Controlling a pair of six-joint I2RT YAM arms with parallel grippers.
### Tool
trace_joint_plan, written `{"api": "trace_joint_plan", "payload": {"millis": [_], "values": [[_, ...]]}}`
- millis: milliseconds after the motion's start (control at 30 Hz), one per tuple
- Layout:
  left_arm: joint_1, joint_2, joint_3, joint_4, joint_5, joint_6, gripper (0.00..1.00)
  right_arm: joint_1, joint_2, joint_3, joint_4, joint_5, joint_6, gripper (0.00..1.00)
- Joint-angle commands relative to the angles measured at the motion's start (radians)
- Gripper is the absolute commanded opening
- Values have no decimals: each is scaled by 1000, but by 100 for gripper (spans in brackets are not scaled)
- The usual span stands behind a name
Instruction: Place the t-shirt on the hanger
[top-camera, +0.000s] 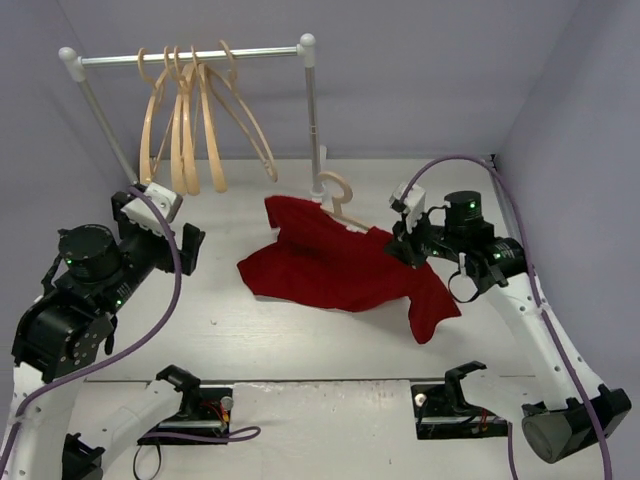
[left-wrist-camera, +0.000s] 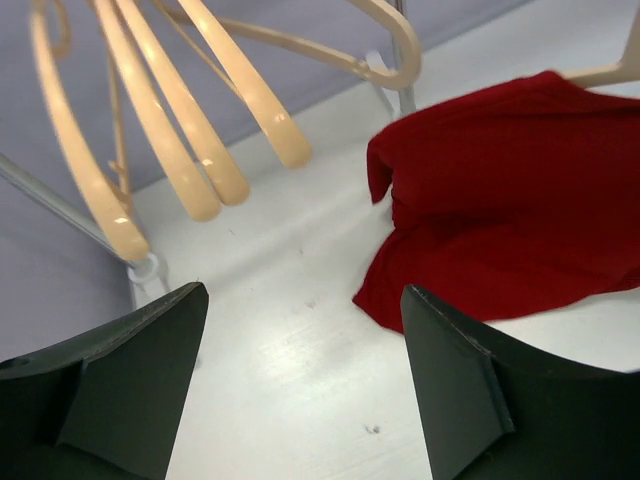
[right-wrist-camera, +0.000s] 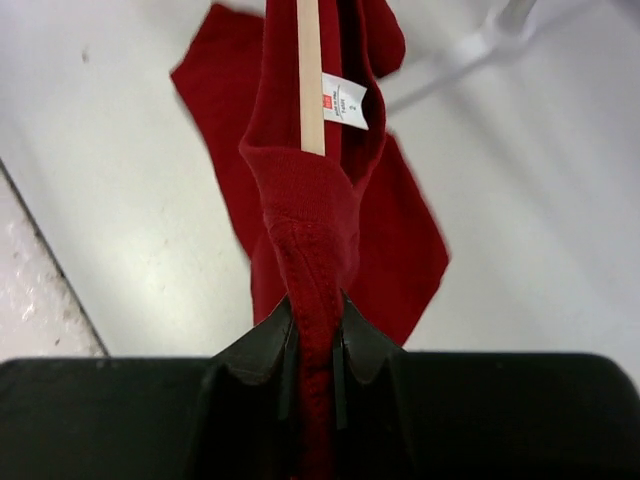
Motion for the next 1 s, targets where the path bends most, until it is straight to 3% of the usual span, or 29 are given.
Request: {"api": "trace_joint_plan", "payload": {"millis": [0,133,267,400,633,733,833,967], "values": [[7,31,-43,80,43,-36,73,5,47,-44,34,31,63,0],[7,46,-70,102,44,-48,73,-8,112,-24,35,335,207,0],[7,49,-85,116,27,-55,73,-45,107,66,45,415,243,0],[7,52,-70,116,2,-60,73,-47,101,334,50,520,245,0],[7,57,-10,113,-1,-68,73,-46,167,802,54,608,190,0],[7,58,-3,114,1,-62,73,-46,195,933,67,557,178,0],[7,57,-7,114,0,-60,73,-47,219,1003,82,599,216,0],[7,62,-14,113,3,-62,73,-46,221,974,77,494,226,0]]}}
